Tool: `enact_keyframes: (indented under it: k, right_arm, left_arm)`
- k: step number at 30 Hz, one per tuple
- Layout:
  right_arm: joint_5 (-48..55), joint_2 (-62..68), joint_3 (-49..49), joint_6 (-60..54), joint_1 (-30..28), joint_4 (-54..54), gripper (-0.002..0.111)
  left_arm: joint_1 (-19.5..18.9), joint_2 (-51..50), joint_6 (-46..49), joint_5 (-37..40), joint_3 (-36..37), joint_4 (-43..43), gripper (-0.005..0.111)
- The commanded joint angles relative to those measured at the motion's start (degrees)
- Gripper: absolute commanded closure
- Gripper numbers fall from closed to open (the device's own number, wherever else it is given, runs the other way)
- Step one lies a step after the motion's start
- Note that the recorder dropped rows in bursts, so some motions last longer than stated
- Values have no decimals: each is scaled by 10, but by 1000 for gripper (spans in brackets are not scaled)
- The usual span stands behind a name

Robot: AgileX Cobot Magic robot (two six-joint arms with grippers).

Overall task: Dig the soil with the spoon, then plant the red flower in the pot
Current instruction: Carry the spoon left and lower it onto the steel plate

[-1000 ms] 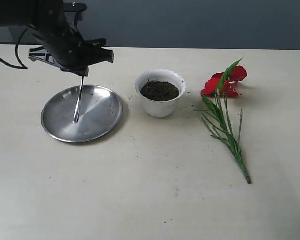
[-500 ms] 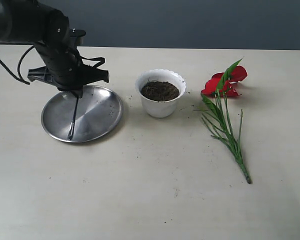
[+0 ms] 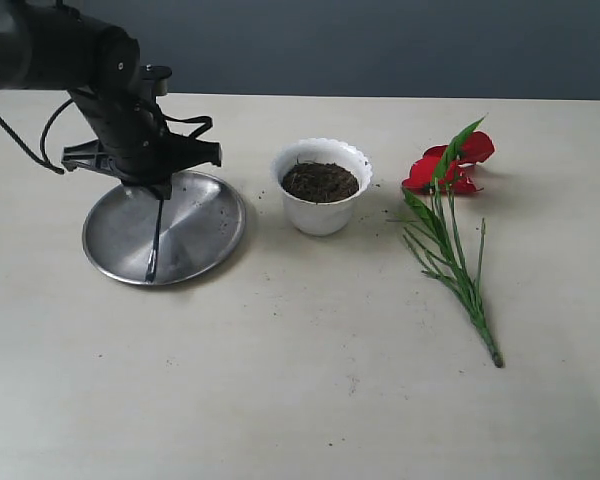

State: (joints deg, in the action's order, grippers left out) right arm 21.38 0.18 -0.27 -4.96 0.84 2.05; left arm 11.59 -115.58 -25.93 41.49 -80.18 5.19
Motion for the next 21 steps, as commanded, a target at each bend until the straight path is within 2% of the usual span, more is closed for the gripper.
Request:
enact_keyframes:
  k: [1,21]
  right_arm:
    - [-7,-2,3,-1,-2,-1,108]
    - [-7,-2,3,-1,-2,-1,108]
  left_arm:
    - [0,-15,10,35,-28,-7,106]
    - [0,-76,40,163,-147,-17,106]
